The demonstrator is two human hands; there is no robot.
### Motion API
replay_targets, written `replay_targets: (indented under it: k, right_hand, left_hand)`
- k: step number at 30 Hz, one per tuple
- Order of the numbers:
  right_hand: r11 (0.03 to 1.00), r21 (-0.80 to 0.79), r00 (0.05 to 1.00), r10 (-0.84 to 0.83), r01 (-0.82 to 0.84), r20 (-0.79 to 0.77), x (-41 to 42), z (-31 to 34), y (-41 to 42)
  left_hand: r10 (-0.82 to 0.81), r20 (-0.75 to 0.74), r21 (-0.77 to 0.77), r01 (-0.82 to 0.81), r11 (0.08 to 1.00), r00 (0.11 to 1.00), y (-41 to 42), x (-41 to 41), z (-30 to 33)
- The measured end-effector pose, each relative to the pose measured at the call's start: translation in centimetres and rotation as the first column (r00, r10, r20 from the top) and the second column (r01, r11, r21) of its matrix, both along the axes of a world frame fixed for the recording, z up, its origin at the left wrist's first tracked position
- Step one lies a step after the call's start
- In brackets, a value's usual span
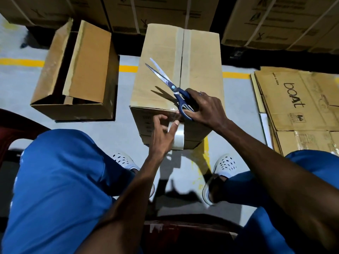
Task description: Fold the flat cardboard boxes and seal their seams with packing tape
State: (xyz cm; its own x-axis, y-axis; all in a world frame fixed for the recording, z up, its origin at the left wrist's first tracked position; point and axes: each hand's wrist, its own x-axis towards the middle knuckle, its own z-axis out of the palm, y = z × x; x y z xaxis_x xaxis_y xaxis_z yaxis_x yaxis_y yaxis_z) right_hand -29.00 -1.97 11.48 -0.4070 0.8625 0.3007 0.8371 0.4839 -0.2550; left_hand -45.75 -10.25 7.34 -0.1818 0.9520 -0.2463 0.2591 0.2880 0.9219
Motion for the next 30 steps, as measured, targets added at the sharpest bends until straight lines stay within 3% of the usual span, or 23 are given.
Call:
replay_targets:
  k: [5, 11, 15, 23, 25, 27, 30]
  right_hand:
    - [0.999, -0.032, 1.0, -0.01, 0.009, -0.021, -0.3, 0.6, -0.7]
    - [0.995, -0.07, 0.997, -0.075, 0.074, -0.001, -0.9, 1.1, -1.4]
    - [0.983, -0.122, 0.99, -0.139, 0.137, -0.011, -1.3, 1.6, -1.6]
    - [0.918, -0.386, 0.97, -0.165, 0.085, -0.179, -0.3, 4.5, -1.3]
    - [0.861, -0.509, 0.962, -0.16, 0.027, -0.221, 1.0, 5.8, -2.0]
    - [0.738, -0.67, 0.948, -0.15, -0.081, -0.281, 2.6, 6.8, -3.5]
    - [0.613, -0.778, 0.95, -0.139, -0.139, -0.279, 5.7, 6.9, -5.6]
  left_hand:
    - [-0.064, 0.056, -0.013, 0.065, 0.998, 0.996, -0.9, -0.1, 0.6]
    - [-0.12, 0.181, -0.17, 0.152, 0.974, 0.976, -1.0, -1.0, 0.5]
    - [-0.117, 0.339, -0.096, 0.158, 0.983, 0.933, -1.6, -0.9, 1.3]
    - [-0.004, 0.343, -0.218, 0.083, 0.972, 0.939, -1.5, -0.9, 1.3]
    - [0.018, 0.349, -0.222, 0.064, 0.973, 0.937, -1.6, -1.0, 1.4]
    - [0.034, 0.359, -0.221, 0.049, 0.974, 0.933, -1.6, -1.0, 1.4]
    - [0.036, 0.345, -0.208, 0.039, 0.977, 0.938, -1.6, -1.1, 1.6]
